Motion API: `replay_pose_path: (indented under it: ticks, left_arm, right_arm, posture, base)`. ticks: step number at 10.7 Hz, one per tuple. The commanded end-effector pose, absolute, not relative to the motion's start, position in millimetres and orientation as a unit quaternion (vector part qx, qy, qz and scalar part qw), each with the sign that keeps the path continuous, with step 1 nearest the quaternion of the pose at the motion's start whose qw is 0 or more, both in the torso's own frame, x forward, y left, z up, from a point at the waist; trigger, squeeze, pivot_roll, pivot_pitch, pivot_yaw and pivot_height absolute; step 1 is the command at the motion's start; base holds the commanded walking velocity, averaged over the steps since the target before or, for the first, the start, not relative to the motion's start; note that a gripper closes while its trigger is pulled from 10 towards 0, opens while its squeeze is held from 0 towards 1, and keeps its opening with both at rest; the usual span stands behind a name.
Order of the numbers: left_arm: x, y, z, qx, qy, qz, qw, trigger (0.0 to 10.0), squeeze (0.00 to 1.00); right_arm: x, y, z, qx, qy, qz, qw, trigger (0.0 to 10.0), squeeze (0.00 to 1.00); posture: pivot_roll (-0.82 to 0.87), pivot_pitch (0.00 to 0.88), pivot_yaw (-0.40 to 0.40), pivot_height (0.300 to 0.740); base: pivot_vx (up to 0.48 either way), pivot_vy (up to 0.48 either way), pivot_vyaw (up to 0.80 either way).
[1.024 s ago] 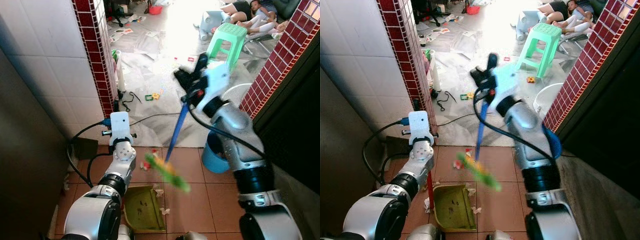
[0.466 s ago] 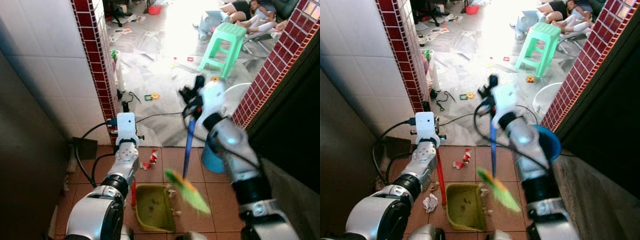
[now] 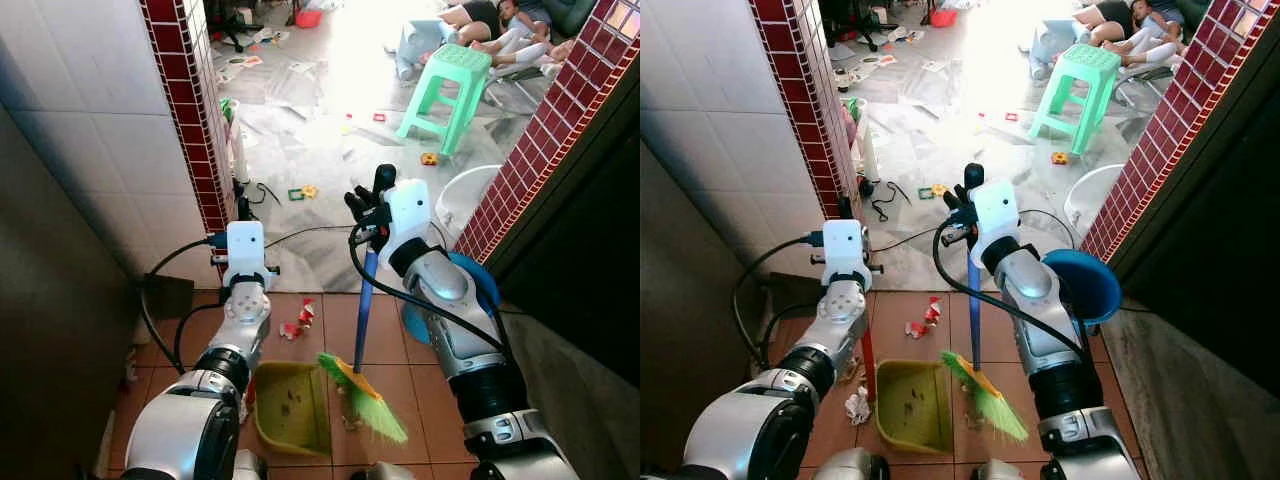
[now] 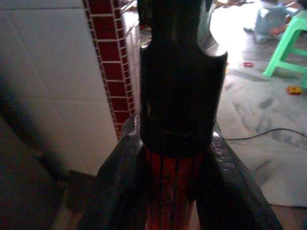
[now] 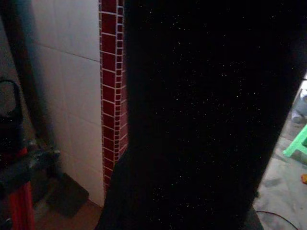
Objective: Sweep floor
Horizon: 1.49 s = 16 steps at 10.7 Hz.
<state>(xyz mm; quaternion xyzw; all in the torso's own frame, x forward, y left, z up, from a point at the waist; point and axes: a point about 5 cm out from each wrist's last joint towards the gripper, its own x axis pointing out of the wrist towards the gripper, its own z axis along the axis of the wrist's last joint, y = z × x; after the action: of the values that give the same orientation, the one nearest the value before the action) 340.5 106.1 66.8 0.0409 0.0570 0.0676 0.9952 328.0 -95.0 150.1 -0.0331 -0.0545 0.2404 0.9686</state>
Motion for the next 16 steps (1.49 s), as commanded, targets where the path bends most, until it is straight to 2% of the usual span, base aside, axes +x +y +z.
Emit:
replay_pose_path:
  ticks: [1, 3, 5, 7, 9, 12, 15, 16]
  left_arm:
    - [342, 104, 73, 0.043, 0.039, 0.059, 0.997, 10.0, 0.0]
    - [340, 101, 63, 0.065, 0.081, 0.05, 0.993, 10.0, 0.0]
    - [336, 93, 51, 0.057, 0.137, 0.025, 0.989, 10.0, 0.0]
    - [336, 89, 50, 0.051, 0.142, 0.019, 0.988, 10.0, 0.0]
    - [336, 89, 49, 0.045, 0.148, 0.027, 0.988, 10.0, 0.0]
    - [335, 89, 49, 0.039, 0.148, 0.03, 0.988, 10.0, 0.0]
    - [335, 89, 49, 0.045, 0.15, 0.031, 0.987, 10.0, 0.0]
    - [335, 88, 49, 0.044, 0.15, 0.032, 0.987, 10.0, 0.0]
  right_arm:
    - [331, -97, 159, -0.045, -0.07, 0.235, 0.968, 10.0, 0.0]
    - [333, -99, 156, -0.053, -0.064, 0.224, 0.971, 10.0, 0.0]
    - [334, -99, 153, -0.024, -0.047, 0.202, 0.978, 10.0, 0.0]
    - [337, -100, 152, 0.061, -0.018, 0.172, 0.983, 10.0, 0.0]
    - [342, -97, 169, 0.136, -0.03, 0.174, 0.975, 10.0, 0.0]
    - [349, -100, 216, 0.134, -0.11, 0.177, 0.969, 10.0, 0.0]
    - [348, -107, 242, 0.045, -0.172, 0.196, 0.964, 10.0, 0.0]
    - [350, -119, 234, 0.028, -0.165, 0.182, 0.969, 10.0, 0.0]
  posture:
    - [-0.09, 0.0, -0.044, 0.74]
    - [-0.09, 0.0, -0.046, 0.74]
    - [-0.1, 0.0, -0.039, 0.74]
    - [-0.1, 0.0, -0.04, 0.74]
    - [-0.1, 0.0, -0.043, 0.74]
    - [-0.1, 0.0, -0.045, 0.74]
    - [-0.11, 0.0, -0.044, 0.74]
    - [-0.11, 0.0, -0.046, 0.74]
  base:
    - [0.0, 0.0, 0.0]
    - [0.0, 0.0, 0.0]
    - [0.0, 0.0, 0.0]
    - [0.0, 0.0, 0.0]
    - [0.0, 0.0, 0.0]
    - [0.0, 0.0, 0.0]
    - [0.0, 0.0, 0.0]
    - [0.0, 0.0, 0.0]
